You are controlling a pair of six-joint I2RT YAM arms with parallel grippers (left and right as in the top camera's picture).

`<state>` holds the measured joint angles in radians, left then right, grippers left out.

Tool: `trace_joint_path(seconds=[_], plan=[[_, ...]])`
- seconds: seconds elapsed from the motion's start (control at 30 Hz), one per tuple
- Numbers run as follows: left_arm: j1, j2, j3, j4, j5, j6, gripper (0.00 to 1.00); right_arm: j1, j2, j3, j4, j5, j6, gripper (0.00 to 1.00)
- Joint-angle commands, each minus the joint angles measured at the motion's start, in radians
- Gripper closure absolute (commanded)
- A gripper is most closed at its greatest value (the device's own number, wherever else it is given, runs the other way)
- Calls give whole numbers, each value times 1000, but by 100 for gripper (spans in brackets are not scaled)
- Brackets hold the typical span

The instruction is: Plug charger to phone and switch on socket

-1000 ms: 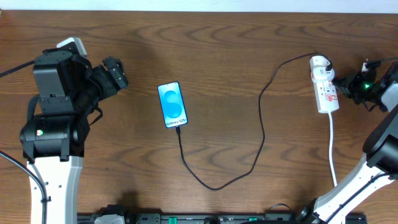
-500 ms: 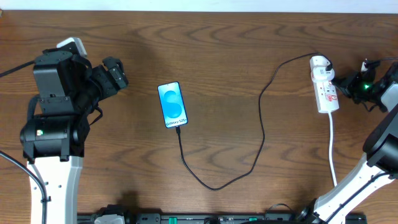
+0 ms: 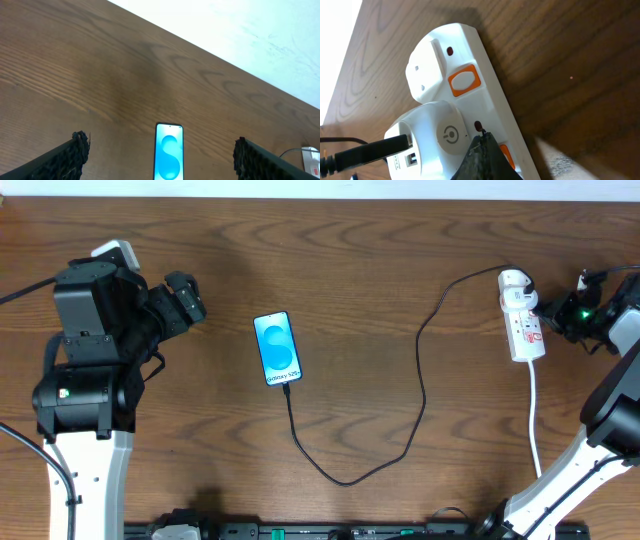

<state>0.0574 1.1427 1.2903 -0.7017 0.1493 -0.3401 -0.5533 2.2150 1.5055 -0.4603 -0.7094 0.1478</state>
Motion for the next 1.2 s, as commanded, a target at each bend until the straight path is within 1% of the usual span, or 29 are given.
trace_joint_path(seconds=[0.0,0.87,1.17], plan=[[5,2,-2,-2,-20,3,7,72,48,-29,-30,30,-14,99],[5,2,-2,-2,-20,3,6,165,49,-29,-100,53,24,99],[5,2,-2,-1,-20,3,7,198,49,-29,-105,52,77,99]])
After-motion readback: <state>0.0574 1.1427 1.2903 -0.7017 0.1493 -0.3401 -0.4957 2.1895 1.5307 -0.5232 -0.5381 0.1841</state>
